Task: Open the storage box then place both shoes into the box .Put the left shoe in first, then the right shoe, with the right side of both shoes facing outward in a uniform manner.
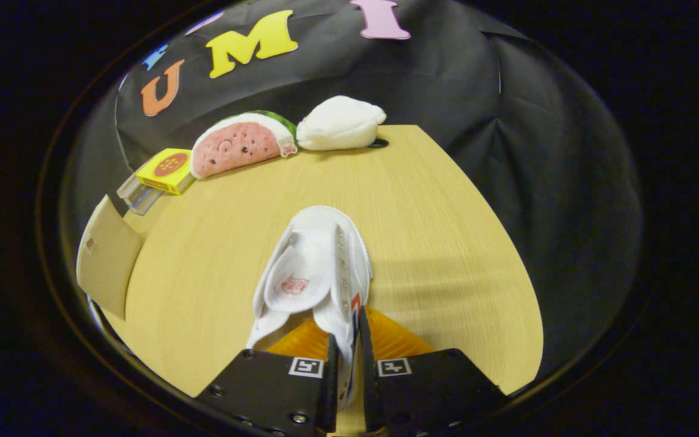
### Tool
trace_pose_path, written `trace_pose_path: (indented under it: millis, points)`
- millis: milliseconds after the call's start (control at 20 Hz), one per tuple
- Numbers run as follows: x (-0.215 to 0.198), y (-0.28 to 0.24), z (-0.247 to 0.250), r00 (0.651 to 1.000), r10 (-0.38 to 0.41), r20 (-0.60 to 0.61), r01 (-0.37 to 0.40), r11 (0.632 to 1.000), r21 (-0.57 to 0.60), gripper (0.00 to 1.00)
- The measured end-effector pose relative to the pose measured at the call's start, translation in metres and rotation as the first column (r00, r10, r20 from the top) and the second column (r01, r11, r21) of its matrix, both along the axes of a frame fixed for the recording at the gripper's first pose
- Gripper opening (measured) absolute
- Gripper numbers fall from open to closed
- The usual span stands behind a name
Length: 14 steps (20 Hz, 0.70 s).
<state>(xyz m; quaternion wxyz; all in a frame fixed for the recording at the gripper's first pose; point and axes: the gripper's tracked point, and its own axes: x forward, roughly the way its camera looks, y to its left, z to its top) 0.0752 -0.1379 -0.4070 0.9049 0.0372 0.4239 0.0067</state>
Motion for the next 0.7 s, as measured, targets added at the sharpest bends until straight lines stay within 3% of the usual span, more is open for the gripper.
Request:
trace_pose_path:
  millis: [100, 450, 700]
  points:
    - [0.0, 0.0, 0.001, 0.999, -0.039, -0.024, 0.04, 0.999, 0.027, 0.0]
    - [-0.02, 0.027, 0.023, 0.983, -0.177, -0.055, 0.182, 0.975, 0.123, 0.0]
    - [-0.047, 0.088, 0.062, 0.977, -0.207, -0.058, 0.215, 0.96, 0.178, 0.0]
